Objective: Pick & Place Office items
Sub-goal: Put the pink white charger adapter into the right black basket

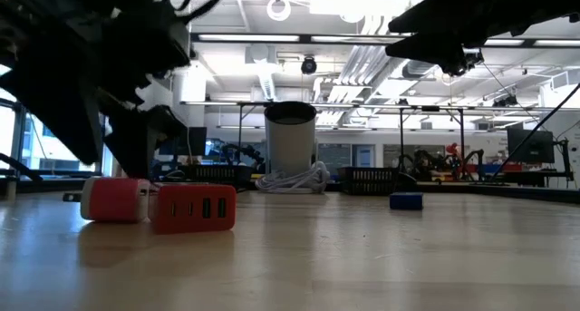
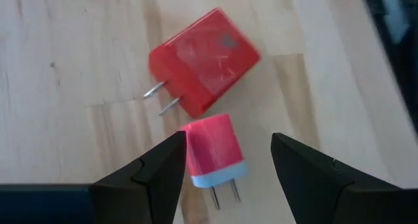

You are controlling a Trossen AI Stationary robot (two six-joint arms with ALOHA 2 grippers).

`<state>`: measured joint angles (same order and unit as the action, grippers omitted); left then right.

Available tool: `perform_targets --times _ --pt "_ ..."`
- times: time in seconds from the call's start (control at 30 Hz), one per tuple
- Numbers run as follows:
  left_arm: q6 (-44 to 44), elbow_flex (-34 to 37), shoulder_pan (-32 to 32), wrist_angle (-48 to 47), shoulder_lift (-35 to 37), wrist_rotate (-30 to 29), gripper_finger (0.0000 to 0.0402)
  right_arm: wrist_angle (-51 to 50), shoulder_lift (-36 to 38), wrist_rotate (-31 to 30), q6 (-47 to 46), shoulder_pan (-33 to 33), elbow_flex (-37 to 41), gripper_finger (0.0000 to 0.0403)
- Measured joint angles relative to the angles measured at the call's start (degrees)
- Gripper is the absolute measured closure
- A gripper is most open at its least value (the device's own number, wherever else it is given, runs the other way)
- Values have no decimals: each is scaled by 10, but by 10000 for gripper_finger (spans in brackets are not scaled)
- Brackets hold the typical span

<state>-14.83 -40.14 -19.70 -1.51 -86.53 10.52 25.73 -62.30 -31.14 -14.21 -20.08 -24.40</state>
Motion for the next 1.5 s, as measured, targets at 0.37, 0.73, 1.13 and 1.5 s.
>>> perform_targets --times 0.37,0.73,1.13,1.5 --pt "-22 0 0 21 -33 4 183 -31 0 2 -36 -1 0 160" --pt "-38 -1 -9 31 -62 11 186 -33 0 2 -36 -1 0 160" --pt "-40 -1 -8 31 -65 20 271 -33 0 3 -37 -1 0 160" --pt "-9 0 4 23 -56 17 271 -33 0 31 -51 -1 0 160"
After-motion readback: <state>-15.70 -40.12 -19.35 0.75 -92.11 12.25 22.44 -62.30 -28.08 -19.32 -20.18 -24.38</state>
